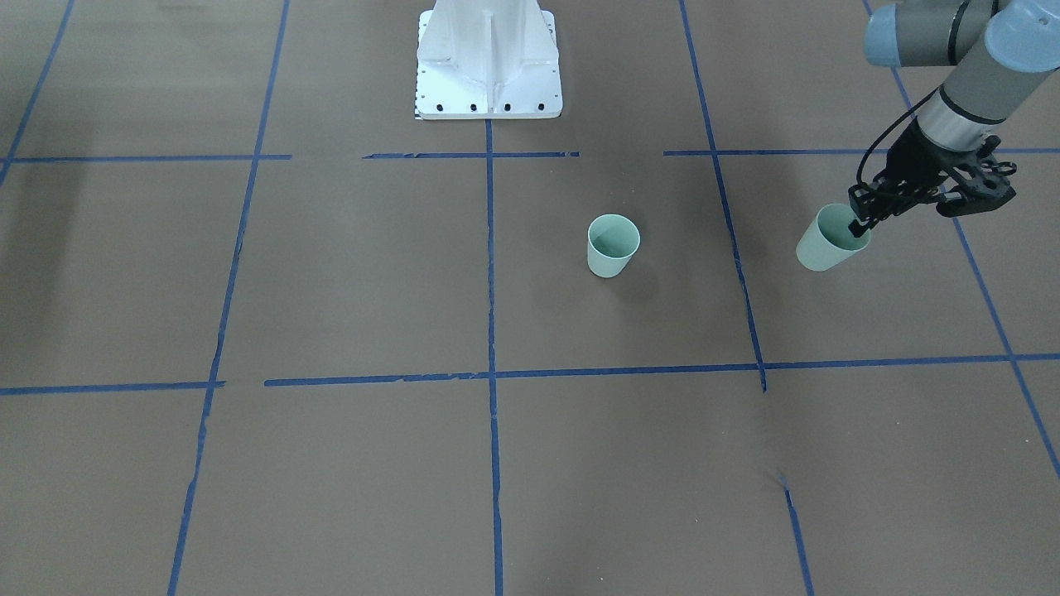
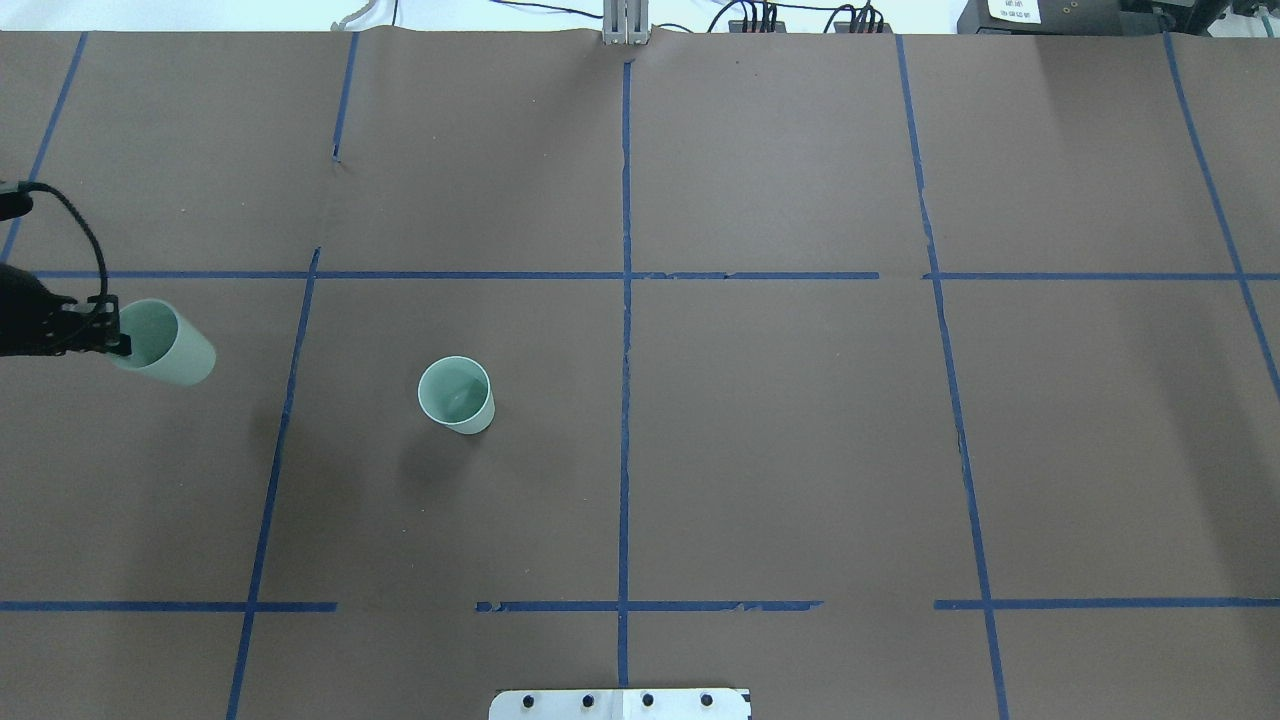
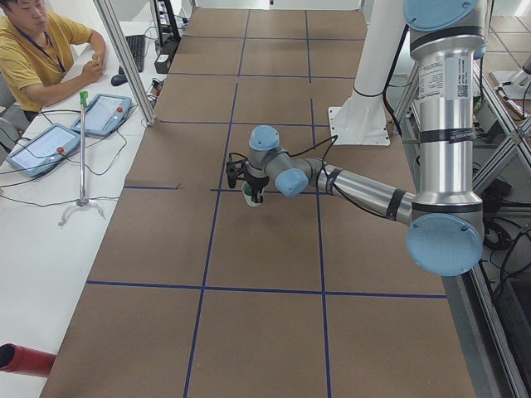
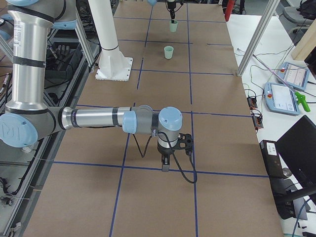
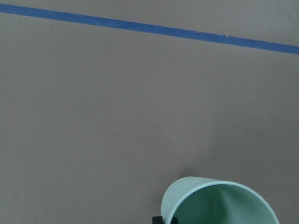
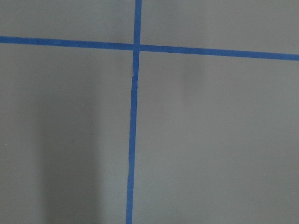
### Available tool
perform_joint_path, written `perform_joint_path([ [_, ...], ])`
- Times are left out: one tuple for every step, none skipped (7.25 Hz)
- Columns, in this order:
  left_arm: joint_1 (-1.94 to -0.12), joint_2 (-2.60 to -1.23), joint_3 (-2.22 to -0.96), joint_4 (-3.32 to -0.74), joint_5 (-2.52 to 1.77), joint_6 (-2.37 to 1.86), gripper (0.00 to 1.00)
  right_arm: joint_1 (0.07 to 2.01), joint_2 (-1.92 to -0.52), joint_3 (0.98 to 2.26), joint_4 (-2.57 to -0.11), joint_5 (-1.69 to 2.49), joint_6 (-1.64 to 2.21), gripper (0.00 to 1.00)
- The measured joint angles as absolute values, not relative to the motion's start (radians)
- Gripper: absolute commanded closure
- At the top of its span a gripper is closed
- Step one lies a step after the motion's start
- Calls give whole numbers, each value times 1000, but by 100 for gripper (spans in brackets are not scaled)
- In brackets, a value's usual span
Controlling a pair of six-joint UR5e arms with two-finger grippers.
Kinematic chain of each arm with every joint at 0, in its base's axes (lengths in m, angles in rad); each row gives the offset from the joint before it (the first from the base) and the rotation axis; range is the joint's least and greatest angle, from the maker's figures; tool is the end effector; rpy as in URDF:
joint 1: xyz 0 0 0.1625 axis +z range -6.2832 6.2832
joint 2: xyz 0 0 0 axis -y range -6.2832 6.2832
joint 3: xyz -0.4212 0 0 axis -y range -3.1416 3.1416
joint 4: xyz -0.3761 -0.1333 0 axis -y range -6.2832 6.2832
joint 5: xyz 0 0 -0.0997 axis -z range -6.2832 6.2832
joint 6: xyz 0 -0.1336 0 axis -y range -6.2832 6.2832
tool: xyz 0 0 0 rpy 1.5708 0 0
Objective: Stack cups
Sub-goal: 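Carry the held cup with the left gripper over the other green cup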
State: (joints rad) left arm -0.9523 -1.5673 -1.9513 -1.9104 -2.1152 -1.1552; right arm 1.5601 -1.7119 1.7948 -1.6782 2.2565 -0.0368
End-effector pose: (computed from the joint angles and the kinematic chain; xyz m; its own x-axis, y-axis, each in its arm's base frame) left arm 0.2368 -0.4433 0.4659 0.6017 -0.2499 -0.7586 0.2807 0.9554 -0.0921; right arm 0.0443 -0.4132 0.6542 0.7732 -0.0295 0.6335 0.0392 0.9992 -0.0012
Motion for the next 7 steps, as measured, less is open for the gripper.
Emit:
perform_joint_path([
  [-931, -1691, -1967, -1757, -2091, -1237, 100, 1560, -1712, 1795, -1678, 2257, -37, 0],
  [-894, -1801, -1975, -1631, -2069, -1314, 100, 1559, -1712, 1795, -1678, 2256, -37, 0],
  [-846, -1884, -1978, -1554, -2043, -1393, 100, 1559, -1712, 1795, -1678, 2256, -37, 0],
  [-793, -1941, -1981, -1507, -2012, -1464, 100, 1559, -1712, 1795, -1678, 2256, -37, 0],
  [-743, -1980, -1988, -1472, -1993, -1528, 100, 1559, -1712, 1795, -1678, 2256, -37, 0],
  [-704, -2005, -1995, -1445, -1977, -1578, 100, 1559, -1712, 1795, -1678, 2256, -37, 0],
  [-677, -2022, -1999, -1430, -1957, -1612, 100, 1559, -1712, 1795, -1678, 2256, -37, 0],
])
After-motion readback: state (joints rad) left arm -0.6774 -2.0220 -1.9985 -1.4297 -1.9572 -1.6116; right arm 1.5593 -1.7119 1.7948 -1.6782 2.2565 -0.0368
